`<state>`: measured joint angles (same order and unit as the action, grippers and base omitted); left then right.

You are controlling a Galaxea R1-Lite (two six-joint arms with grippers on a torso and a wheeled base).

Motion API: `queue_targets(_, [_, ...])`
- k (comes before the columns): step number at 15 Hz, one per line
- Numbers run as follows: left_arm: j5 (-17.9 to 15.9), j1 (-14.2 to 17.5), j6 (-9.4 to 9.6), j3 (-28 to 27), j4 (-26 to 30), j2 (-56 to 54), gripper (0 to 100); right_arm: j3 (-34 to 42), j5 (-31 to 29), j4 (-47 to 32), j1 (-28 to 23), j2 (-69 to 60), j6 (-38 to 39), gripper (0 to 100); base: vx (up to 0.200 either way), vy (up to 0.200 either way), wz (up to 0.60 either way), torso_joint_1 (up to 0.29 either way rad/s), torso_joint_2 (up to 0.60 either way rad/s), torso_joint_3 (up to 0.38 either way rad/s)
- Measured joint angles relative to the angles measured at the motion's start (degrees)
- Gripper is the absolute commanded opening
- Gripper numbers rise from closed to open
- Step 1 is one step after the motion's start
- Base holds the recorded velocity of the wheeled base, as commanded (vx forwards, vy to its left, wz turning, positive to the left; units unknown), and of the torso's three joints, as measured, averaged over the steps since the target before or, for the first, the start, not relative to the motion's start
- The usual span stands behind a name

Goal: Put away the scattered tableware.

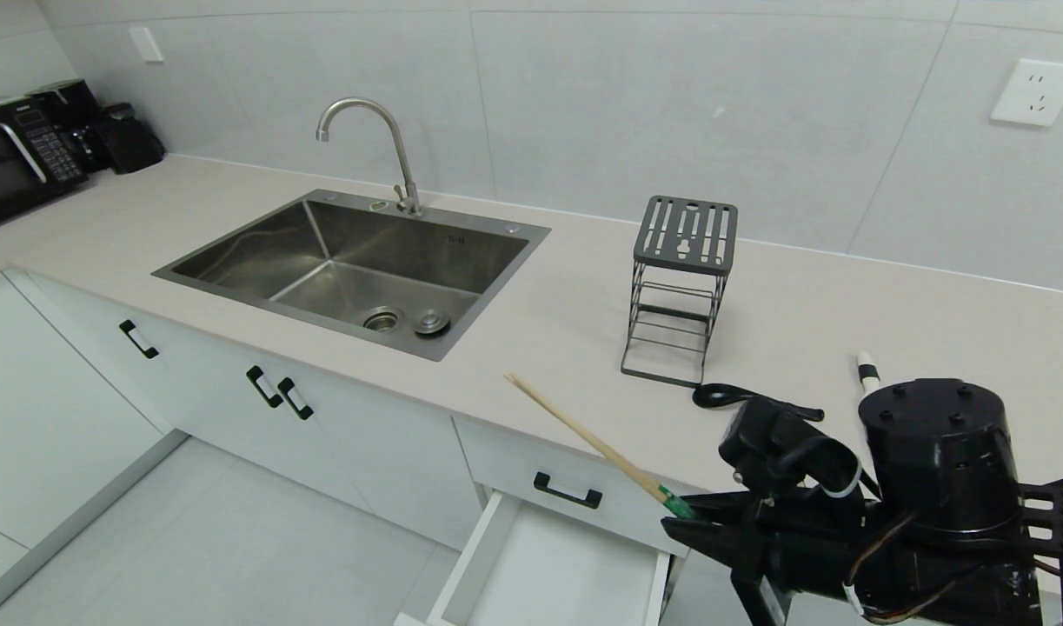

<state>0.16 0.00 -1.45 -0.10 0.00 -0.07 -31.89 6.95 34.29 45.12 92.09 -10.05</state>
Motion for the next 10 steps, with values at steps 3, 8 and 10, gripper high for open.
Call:
queue_targets(3, [0.00,0.00,-0.02,0.00,0.00,0.00,100,0.17,2.18,-0.09,1.46,1.22,-0.60,0,0.000,0.000,0.00,0.000,0.00,0.000])
queue_targets(8, [0.00,0.00,-0.02,0.00,0.00,0.00,100,2.38,6.11,-0.27,1.77,2.54,-13.19,0,0.000,0.000,0.00,0.000,0.00,0.000])
queue_targets(10, [0.00,0.00,0.00,0.00,0.00,0.00,100,2.60,6.22,-0.22,1.99,3.28,-13.39,0,0.000,0.000,0.00,0.000,0.00,0.000])
